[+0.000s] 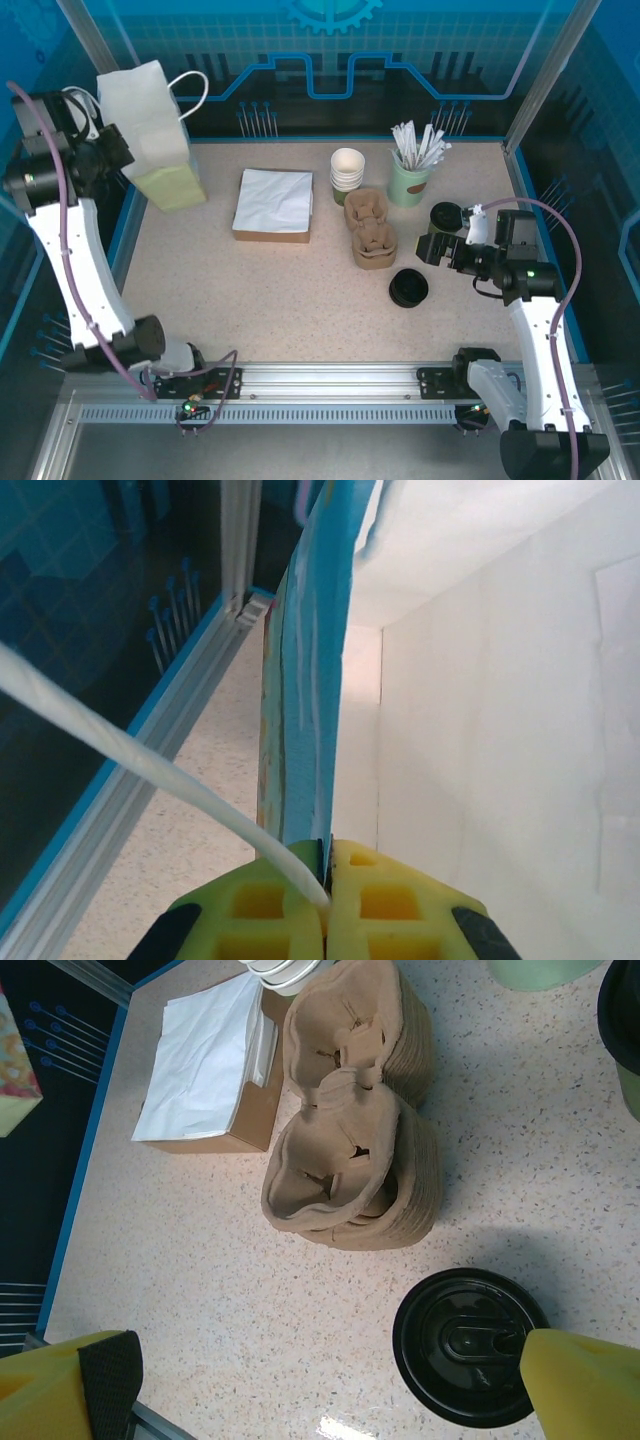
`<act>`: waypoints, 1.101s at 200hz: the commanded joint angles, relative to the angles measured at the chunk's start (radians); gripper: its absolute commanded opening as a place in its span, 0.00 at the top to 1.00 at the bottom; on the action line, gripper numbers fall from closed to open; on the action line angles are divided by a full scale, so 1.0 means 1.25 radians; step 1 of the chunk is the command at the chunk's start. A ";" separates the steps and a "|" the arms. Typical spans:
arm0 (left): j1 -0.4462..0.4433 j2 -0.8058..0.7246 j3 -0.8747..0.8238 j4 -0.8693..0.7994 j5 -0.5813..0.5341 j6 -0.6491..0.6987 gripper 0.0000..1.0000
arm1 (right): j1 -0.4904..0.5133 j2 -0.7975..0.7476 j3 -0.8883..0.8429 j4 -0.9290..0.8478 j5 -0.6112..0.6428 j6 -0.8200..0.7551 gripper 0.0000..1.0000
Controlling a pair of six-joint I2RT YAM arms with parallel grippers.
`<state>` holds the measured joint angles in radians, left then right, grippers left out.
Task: Pack the takeout coffee
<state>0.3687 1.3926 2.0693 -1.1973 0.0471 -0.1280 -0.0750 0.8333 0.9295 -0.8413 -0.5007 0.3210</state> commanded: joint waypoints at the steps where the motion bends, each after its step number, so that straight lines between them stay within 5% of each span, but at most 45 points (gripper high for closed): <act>1: -0.030 -0.104 -0.053 0.016 0.045 -0.045 0.97 | -0.010 -0.010 0.015 -0.024 0.008 -0.009 0.00; 58: -0.077 -0.294 -0.158 -0.036 0.180 -0.126 0.99 | -0.011 0.001 0.020 -0.016 0.007 0.015 0.00; 93: -0.088 -0.348 -0.270 -0.009 0.330 -0.210 1.00 | -0.011 0.020 0.025 -0.012 0.011 0.037 0.00; 143: -0.105 -0.400 -0.382 0.032 0.418 -0.255 1.00 | -0.011 0.048 0.030 -0.007 0.015 0.051 0.00; 186: -0.171 -0.434 -0.488 0.093 0.421 -0.311 1.00 | -0.007 0.070 0.022 -0.001 0.023 0.058 0.01; 220: -0.318 -0.432 -0.548 0.125 0.339 -0.348 1.00 | 0.005 0.086 0.018 0.004 0.030 0.066 0.02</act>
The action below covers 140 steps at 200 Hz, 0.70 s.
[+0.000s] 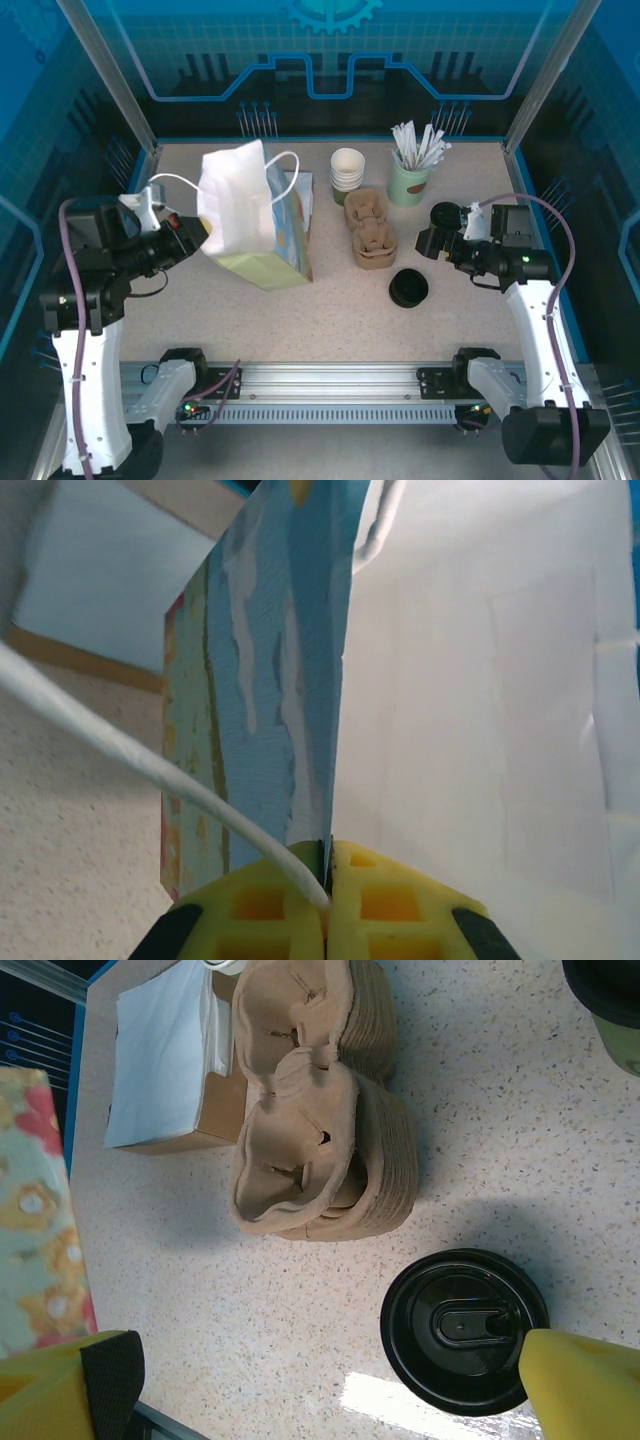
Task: Pack the takeout coffee
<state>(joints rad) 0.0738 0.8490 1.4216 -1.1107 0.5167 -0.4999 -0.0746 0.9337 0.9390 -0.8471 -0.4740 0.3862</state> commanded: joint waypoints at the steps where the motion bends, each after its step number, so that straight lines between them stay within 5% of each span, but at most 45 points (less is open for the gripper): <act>1: -0.087 0.002 -0.032 0.058 -0.040 -0.052 1.00 | 0.004 0.006 0.010 0.009 0.009 0.014 0.02; 57: -0.356 0.041 -0.066 0.075 -0.262 -0.096 1.00 | 0.029 0.027 0.001 0.019 0.042 0.038 0.03; 101: -0.476 0.062 -0.138 0.126 -0.372 -0.155 1.00 | 0.061 0.054 -0.001 0.031 0.069 0.048 0.03; 140: -0.498 0.066 -0.204 0.168 -0.412 -0.233 1.00 | 0.081 0.077 0.000 0.044 0.082 0.056 0.04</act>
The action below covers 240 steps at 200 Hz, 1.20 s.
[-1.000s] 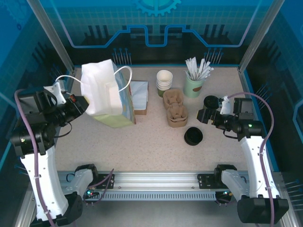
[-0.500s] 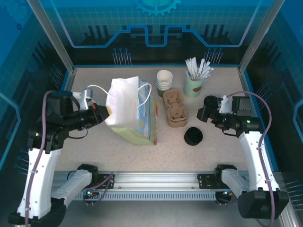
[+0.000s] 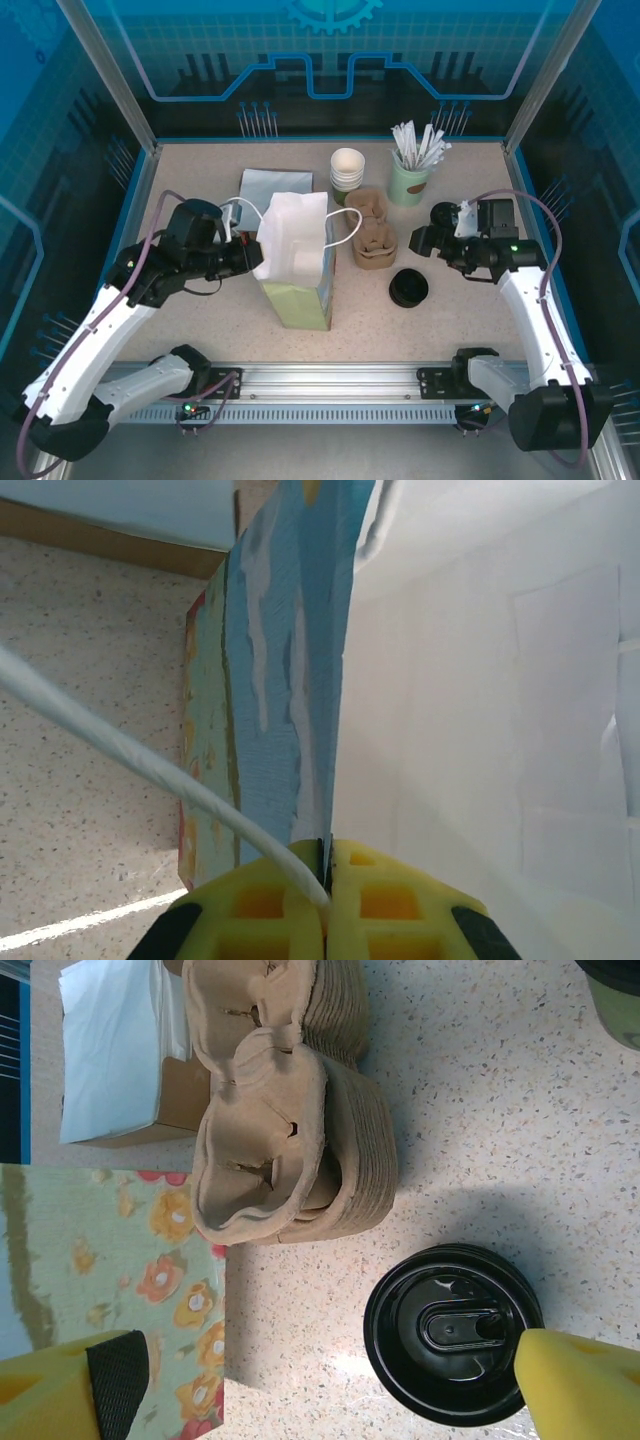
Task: Pack the takeout coffee
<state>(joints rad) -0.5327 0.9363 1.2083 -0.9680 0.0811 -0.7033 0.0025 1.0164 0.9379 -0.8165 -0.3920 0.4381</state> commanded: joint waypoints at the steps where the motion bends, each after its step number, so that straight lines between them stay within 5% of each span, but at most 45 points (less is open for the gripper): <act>1: -0.013 -0.004 -0.035 0.055 -0.064 -0.072 1.00 | 0.020 0.012 0.001 0.020 0.016 0.016 0.04; 53: -0.026 0.002 -0.074 0.090 -0.090 -0.112 0.94 | 0.058 0.066 0.011 0.034 0.048 0.023 0.05; 87: -0.028 0.011 -0.064 0.082 -0.086 -0.094 0.64 | 0.090 0.147 0.040 0.053 0.066 0.042 0.10; 153: -0.029 -0.040 -0.006 0.004 -0.148 -0.033 0.29 | 0.148 0.294 0.118 0.093 0.081 0.081 0.23; 240: -0.029 -0.080 0.010 -0.034 -0.212 -0.014 0.22 | 0.155 0.434 0.194 0.098 0.054 0.081 0.50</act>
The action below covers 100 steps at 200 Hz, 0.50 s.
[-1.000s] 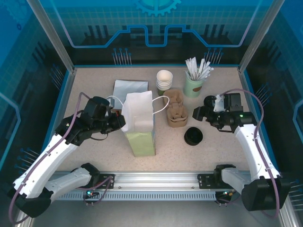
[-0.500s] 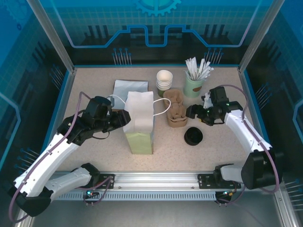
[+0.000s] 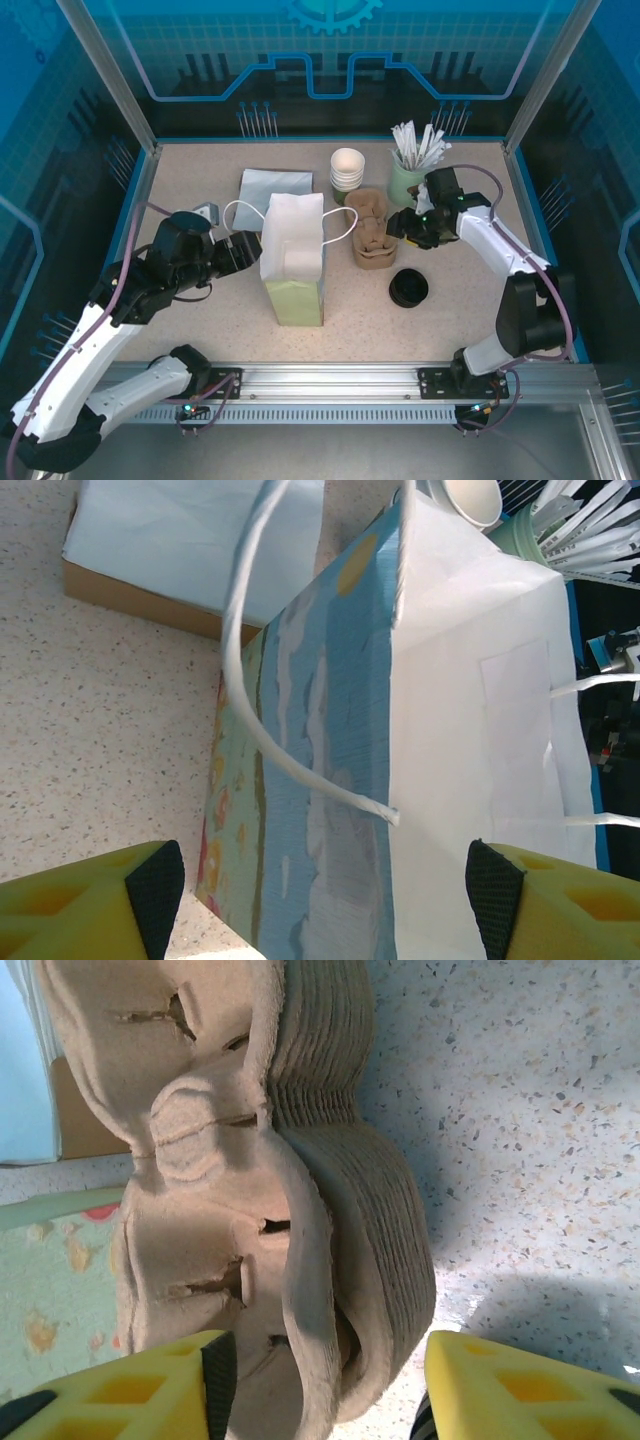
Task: Pack the takeout coffee
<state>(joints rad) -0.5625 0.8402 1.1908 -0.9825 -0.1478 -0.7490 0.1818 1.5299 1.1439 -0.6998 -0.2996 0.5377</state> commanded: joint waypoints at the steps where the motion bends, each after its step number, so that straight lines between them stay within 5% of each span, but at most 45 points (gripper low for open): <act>1: -0.005 -0.003 0.024 -0.023 -0.029 0.022 0.22 | 0.012 0.024 0.030 0.004 -0.019 0.001 0.50; 100: -0.005 0.002 0.025 -0.020 -0.029 0.021 0.22 | 0.019 0.038 0.024 0.016 -0.053 0.009 0.76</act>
<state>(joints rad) -0.5625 0.8413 1.1908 -0.9901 -0.1619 -0.7490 0.1917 1.5768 1.1542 -0.6857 -0.3344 0.5472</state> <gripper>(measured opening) 0.784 0.258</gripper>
